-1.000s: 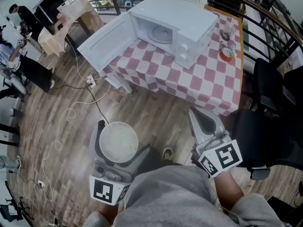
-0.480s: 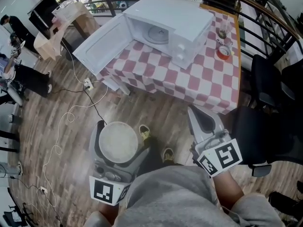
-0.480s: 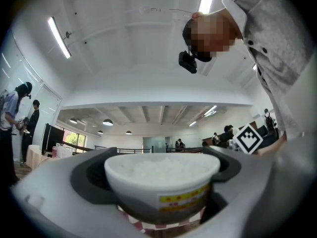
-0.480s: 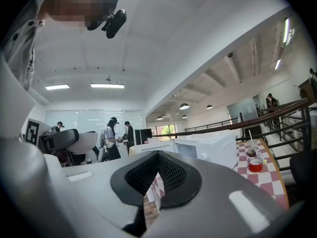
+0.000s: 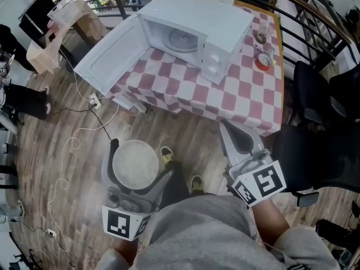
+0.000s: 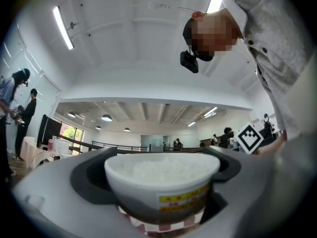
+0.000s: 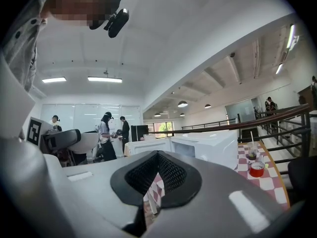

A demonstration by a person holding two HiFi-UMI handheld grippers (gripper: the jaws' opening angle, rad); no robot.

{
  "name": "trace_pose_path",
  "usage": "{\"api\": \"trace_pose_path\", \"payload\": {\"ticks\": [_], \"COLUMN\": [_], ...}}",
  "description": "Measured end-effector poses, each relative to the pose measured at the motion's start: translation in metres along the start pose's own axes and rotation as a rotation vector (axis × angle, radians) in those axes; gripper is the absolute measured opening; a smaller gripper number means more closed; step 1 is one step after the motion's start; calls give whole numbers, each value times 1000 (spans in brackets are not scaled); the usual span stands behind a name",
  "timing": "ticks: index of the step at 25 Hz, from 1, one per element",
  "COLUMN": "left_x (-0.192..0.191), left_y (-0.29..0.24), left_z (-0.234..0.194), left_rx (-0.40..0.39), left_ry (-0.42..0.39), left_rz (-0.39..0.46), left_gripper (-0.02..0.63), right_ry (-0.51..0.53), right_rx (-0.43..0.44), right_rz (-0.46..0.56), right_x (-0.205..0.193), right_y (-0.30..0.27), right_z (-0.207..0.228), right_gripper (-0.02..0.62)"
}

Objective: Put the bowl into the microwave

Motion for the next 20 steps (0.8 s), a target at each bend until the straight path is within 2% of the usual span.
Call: {"api": "trace_pose_path", "payload": {"ticks": [9,20], "left_x": [-24,-41], "left_y": [-61,-118], "left_z": [-73,-145], "left_rx": [-32,-91], "left_ry": [53,22], "left_rz": [-24,-63], "left_gripper": [541,543], "right_ry": [-5,0], "right_rx": [-38,-72], "right_rz": [-42,-65], "right_x": [4,12], "right_y": [-87,-175], "right_z": [18,29], "right_gripper": [-2,-2]}}
Point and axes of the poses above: the fingertips, and each gripper's own axes: y backward along the fingers, z to its right, x out of its top, the point moved 8 cm from there along y, backward along the fingers
